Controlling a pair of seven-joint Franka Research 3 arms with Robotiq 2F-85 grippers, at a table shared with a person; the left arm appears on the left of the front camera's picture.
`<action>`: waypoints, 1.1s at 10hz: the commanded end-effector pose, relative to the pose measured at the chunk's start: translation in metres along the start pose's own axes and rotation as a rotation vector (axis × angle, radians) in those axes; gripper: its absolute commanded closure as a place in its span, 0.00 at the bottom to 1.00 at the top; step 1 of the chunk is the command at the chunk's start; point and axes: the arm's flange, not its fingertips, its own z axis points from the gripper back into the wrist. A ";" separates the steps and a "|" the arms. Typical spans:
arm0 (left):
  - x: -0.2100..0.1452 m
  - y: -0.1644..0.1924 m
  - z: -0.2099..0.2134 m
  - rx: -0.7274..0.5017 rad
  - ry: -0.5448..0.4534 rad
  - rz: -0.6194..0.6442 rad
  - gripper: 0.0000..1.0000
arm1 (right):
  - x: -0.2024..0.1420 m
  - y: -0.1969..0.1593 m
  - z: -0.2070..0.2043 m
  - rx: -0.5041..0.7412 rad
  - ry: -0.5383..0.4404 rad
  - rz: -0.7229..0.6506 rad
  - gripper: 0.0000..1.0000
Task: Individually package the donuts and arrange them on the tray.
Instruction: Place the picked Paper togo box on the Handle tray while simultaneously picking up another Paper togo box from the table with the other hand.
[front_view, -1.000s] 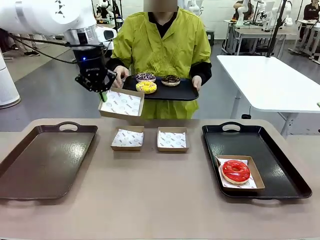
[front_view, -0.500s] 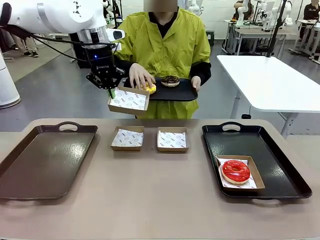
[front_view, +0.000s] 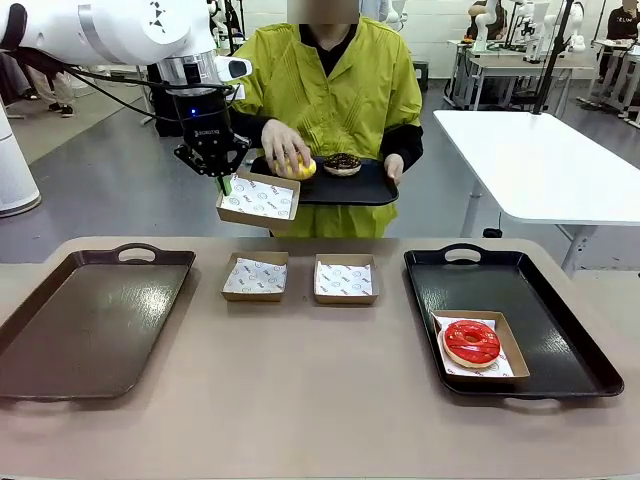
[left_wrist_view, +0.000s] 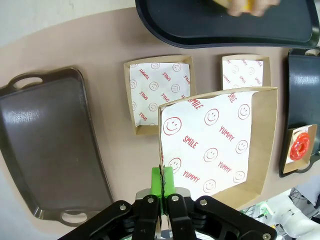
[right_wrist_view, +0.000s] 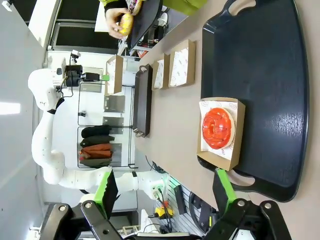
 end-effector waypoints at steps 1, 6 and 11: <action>-0.005 0.003 0.000 -0.007 0.000 0.007 1.00 | -0.001 0.001 0.002 0.007 0.004 -0.002 0.00; -0.005 0.003 0.000 -0.007 0.000 0.007 1.00 | -0.001 0.001 0.002 0.007 0.004 -0.002 0.00; -0.005 0.003 0.000 -0.007 0.000 0.007 1.00 | -0.001 0.001 0.002 0.007 0.004 -0.002 0.00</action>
